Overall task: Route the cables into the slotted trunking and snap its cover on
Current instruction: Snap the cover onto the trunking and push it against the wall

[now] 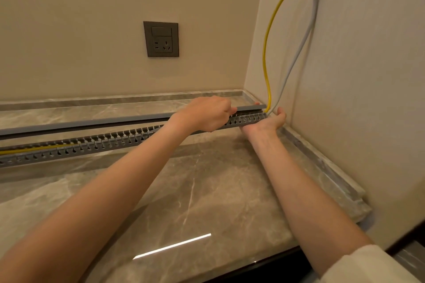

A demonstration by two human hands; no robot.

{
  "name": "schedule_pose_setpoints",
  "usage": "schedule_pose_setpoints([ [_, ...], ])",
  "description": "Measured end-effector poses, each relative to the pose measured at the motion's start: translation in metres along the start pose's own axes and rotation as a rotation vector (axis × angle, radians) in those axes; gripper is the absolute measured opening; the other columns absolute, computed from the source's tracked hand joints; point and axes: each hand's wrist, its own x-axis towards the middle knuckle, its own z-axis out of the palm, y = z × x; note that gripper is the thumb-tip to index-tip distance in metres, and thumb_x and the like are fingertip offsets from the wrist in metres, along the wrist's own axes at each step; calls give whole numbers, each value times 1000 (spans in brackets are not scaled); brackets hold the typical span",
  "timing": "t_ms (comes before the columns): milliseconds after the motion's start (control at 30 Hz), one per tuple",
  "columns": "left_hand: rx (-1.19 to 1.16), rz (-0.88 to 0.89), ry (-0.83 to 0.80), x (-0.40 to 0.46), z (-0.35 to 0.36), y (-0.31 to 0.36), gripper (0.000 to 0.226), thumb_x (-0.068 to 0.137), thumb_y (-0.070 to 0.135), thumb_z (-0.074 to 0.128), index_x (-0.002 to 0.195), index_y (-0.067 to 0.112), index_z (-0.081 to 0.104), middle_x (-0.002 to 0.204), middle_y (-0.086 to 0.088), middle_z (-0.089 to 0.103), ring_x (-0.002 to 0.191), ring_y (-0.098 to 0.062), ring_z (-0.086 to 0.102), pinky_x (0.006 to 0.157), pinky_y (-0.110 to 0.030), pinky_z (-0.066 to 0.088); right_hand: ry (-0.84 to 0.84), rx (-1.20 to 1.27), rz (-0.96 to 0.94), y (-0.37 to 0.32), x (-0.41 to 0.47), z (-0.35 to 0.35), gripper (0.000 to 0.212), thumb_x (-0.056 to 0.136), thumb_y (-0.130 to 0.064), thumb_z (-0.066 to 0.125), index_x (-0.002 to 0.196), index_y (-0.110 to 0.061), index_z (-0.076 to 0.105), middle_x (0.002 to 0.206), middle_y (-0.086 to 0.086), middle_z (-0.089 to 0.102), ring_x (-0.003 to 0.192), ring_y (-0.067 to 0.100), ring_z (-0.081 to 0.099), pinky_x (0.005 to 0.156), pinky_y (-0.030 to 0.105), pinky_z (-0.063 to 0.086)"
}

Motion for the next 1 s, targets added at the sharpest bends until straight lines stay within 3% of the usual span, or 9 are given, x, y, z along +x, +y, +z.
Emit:
schedule_pose_setpoints([
  [133,-13,-15,-4,-1,1,0,36,100,34,27,89,8,50,64,5,43,70,-24,47,64,-36,32,-31,13,6,-1,0,0,43,81,-50,45,65,-10,47,53,4,52,55,22,52,56,27,44],
  [267,-22,-14,-14,-2,1,0,36,100,34,28,91,6,51,82,-4,52,75,-26,47,65,-36,33,-56,52,36,-1,-1,0,43,80,-48,45,61,-9,46,53,8,53,52,22,52,55,24,44],
  [433,0,9,-3,-2,-3,3,35,99,34,30,89,8,51,61,5,45,67,-23,48,59,-35,30,-102,97,77,-2,-3,0,45,79,-48,45,56,-10,45,56,10,58,48,21,52,53,22,44],
  [600,17,0,-53,-2,-3,4,34,99,35,30,94,10,51,63,5,46,58,-12,45,49,-31,26,-107,98,92,-2,-4,-1,50,82,-52,39,51,-12,42,46,3,47,36,17,44,43,16,38],
  [867,-14,0,-93,-3,-5,6,38,99,34,29,90,7,54,65,2,47,57,-13,46,51,-31,28,-62,91,91,-3,-6,0,51,84,-52,39,51,-13,39,43,1,39,33,17,38,43,16,33],
  [1000,-12,16,-108,-6,-6,5,41,100,34,28,86,5,53,66,1,44,59,-15,41,60,-34,32,-35,60,85,-3,-6,1,48,84,-52,39,53,-15,38,50,-1,38,38,16,37,44,17,32],
])
